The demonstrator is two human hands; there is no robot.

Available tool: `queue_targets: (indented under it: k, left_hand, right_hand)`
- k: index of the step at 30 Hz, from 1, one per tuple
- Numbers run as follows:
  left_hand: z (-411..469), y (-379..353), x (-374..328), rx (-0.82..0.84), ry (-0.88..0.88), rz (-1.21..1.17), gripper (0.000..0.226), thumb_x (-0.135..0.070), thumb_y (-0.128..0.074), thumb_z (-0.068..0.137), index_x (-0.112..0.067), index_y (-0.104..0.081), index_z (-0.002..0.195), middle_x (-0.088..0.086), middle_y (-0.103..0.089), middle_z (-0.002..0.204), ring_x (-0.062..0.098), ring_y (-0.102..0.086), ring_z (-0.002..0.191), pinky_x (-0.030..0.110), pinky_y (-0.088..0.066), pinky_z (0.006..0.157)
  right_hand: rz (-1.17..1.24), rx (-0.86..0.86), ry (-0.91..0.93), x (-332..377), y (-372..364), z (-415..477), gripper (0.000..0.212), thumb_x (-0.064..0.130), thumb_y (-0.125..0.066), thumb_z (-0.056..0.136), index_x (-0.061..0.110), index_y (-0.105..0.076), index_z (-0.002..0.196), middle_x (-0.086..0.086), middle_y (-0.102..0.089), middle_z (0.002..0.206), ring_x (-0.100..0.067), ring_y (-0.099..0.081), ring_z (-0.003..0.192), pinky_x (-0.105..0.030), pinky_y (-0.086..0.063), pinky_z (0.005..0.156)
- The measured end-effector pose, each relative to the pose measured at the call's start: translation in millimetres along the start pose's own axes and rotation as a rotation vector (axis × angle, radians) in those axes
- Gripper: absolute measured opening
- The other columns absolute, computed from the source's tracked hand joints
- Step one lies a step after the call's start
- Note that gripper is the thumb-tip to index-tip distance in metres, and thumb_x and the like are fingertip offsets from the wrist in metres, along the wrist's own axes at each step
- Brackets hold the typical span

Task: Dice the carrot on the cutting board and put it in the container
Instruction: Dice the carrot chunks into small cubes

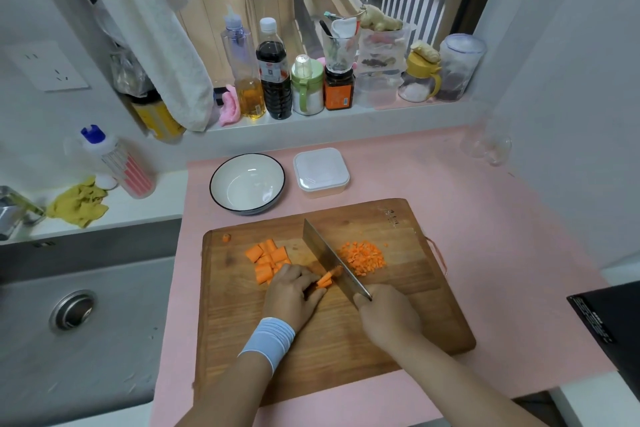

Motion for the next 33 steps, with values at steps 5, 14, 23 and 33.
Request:
queue_targets:
  k: [5,14,23,33]
  left_hand:
    - [-3,-1,-1,0.027,0.019,-0.086,0.034,-0.024,-0.079,0.076,-0.02,-0.066,0.107,-0.006,-0.062,0.1,0.011,-0.052,0.096,0.022,-0.045,0.084]
    - [2,-4,0,0.026,-0.059,-0.075,0.016,-0.024,-0.08,0.077,-0.021,-0.069,0.088,-0.009,-0.066,0.09,0.012,-0.057,0.09,0.031,-0.051,0.078]
    - [0,-1,8,-0.043,-0.031,-0.006,0.017,-0.037,-0.065,0.084,-0.022,-0.072,0.091,-0.011,-0.063,0.087,0.012,-0.052,0.086,0.026,-0.035,0.076]
    - [1,-3,11,0.013,-0.06,-0.096,0.016,-0.024,-0.076,0.079,-0.022,-0.067,0.092,-0.008,-0.063,0.092,0.014,-0.053,0.09,0.036,-0.049,0.079]
  right_hand:
    - [-0.023,-0.023,0.018,7,-3,-3,0.034,0.04,-0.046,0.101,0.026,-0.054,0.07,0.009,-0.064,0.077,-0.016,-0.06,0.077,-0.03,-0.04,0.062]
    - [-0.034,-0.001,0.001,11,-3,-2,0.032,0.04,-0.046,0.101,0.027,-0.058,0.074,0.009,-0.064,0.077,-0.016,-0.061,0.078,-0.03,-0.041,0.062]
    - [-0.015,0.007,0.004,16,-5,-6,0.031,0.039,-0.045,0.101,0.028,-0.059,0.076,0.007,-0.066,0.08,-0.017,-0.064,0.08,-0.033,-0.05,0.068]
    - [-0.049,-0.026,-0.017,20,-3,-8,0.028,0.038,-0.044,0.102,0.03,-0.064,0.084,0.009,-0.065,0.077,-0.014,-0.063,0.077,-0.031,-0.047,0.066]
Point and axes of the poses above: each hand's wrist, its own z-axis towards the middle knuckle, its own y-axis out of the back of the hand, x = y × z, the point moved 4 cm from there along z, towards the middle knuckle
